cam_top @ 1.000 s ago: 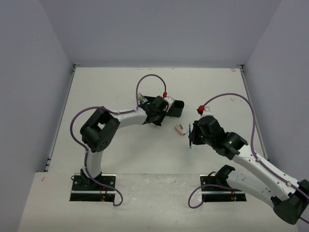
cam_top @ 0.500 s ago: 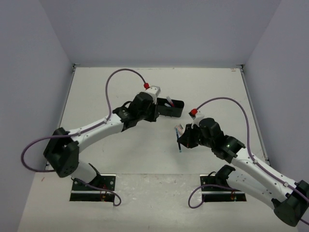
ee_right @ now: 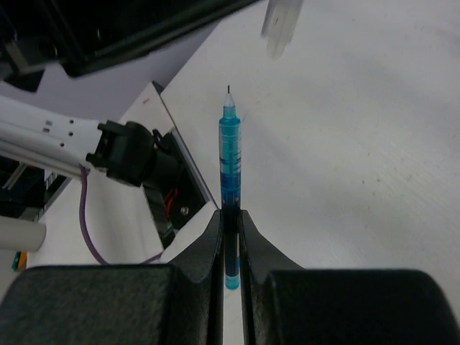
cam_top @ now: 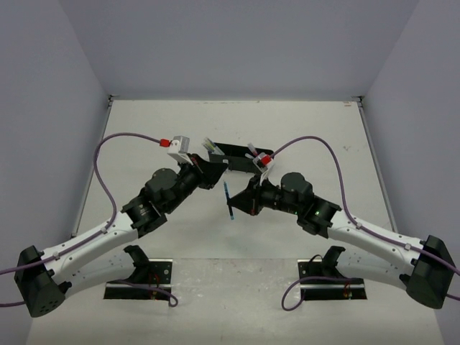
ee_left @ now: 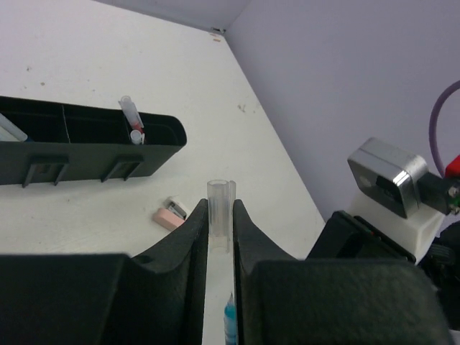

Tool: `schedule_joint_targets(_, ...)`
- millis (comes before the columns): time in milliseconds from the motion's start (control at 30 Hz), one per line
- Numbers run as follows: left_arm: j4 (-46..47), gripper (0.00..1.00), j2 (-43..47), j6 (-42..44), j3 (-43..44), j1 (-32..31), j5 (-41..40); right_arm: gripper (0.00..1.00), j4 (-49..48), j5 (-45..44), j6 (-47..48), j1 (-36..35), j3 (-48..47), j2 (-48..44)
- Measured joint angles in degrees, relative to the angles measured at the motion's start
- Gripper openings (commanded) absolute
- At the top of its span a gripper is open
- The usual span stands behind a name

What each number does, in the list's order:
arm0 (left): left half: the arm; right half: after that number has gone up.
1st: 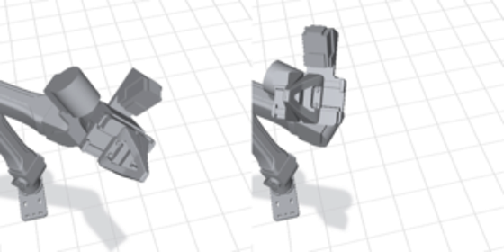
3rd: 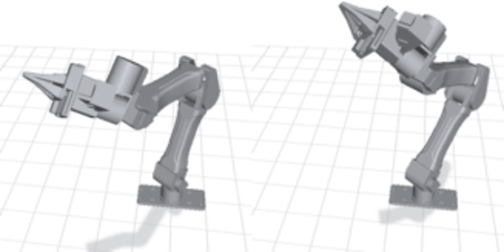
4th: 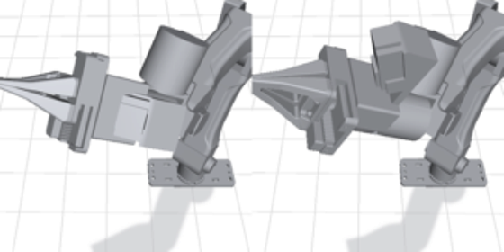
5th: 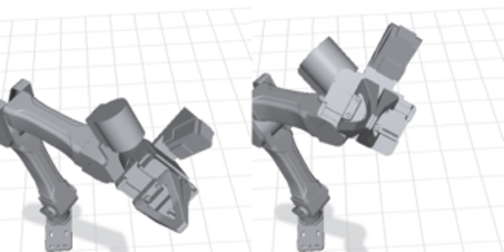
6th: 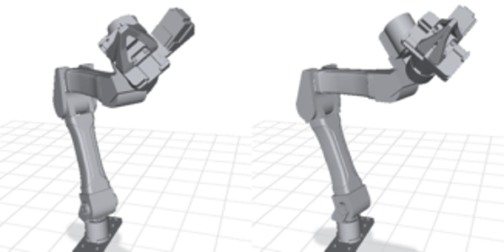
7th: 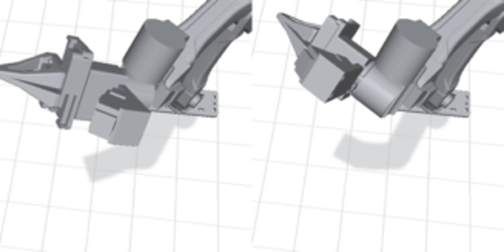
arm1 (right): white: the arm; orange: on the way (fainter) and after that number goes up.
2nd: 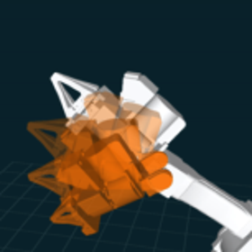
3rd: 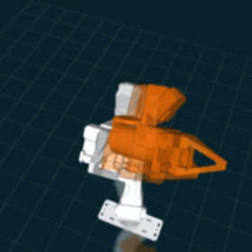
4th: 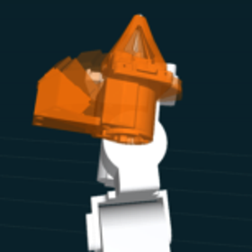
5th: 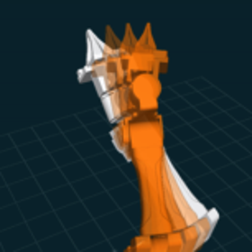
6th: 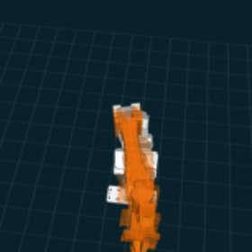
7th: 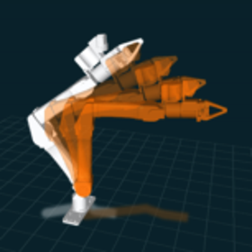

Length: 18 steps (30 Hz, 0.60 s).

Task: Sort the stationery into containers
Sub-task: Close the pen cap on the pen.

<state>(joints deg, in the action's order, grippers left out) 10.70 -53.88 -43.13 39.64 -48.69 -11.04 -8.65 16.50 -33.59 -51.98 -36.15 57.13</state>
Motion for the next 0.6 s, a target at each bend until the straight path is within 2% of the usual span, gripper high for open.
schedule_joint_targets(233, 3.7, 0.0, 5.5, -1.5, -2.1, -0.6, -1.5, 0.0, -1.6, -2.8, 0.3, -0.1, -4.1, 2.9)
schedule_joint_targets(600, 5.0, 0.0, 5.8, -1.3, -2.1, -0.6, -2.5, 0.0, -1.7, -3.1, 0.5, -0.1, -4.3, 2.9)
